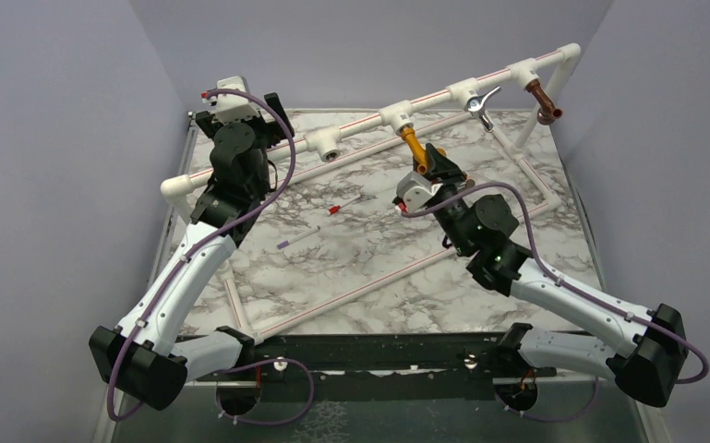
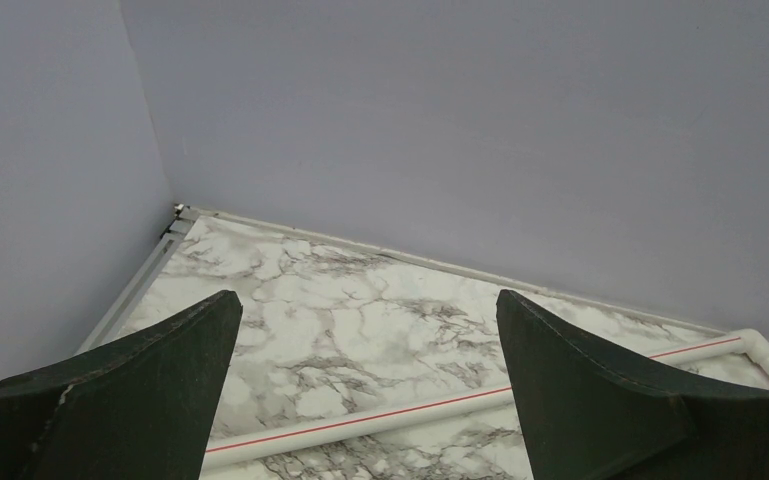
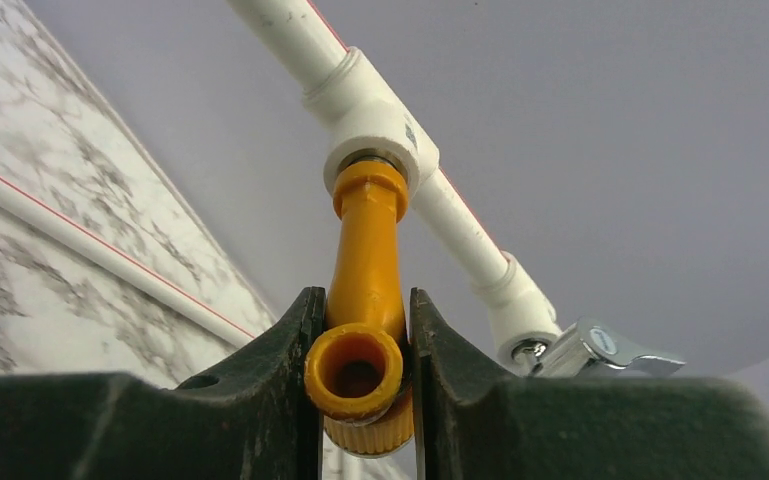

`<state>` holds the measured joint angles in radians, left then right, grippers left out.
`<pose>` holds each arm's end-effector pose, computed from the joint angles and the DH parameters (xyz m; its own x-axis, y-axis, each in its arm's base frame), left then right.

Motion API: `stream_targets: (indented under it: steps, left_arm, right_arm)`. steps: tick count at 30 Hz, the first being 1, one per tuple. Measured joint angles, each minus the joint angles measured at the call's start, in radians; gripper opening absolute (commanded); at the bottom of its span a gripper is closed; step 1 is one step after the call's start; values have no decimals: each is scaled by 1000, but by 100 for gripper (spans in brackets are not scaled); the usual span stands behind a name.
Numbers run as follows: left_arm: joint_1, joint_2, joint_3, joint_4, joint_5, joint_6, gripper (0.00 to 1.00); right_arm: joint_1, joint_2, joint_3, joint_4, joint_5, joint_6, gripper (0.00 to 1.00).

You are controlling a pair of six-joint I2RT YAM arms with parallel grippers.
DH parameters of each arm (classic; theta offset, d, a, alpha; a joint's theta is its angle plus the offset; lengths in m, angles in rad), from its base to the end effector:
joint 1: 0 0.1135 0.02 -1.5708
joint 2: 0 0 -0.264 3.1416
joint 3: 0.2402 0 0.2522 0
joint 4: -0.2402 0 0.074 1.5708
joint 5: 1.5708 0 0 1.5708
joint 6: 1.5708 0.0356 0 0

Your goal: Install the water faucets

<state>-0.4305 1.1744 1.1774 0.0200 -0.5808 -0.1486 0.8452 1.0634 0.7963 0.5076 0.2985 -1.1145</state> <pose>0.2504 -0.0935 0.4201 0.0428 -0.1559 -0.9869 -0.1448 0.9764 -0.1605 0.1729 0.1791 0.3632 0.5414 -0.6826 -0.4908 -0.0897 0.5336 -0.8410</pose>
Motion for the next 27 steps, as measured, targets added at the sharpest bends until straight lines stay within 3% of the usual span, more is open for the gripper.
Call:
stream_targets:
  steps: [27]
  left_arm:
    - [-10, 0, 0, 1, 0, 0, 99]
  right_arm:
    - [-1, -27, 25, -31, 224, 1571, 1]
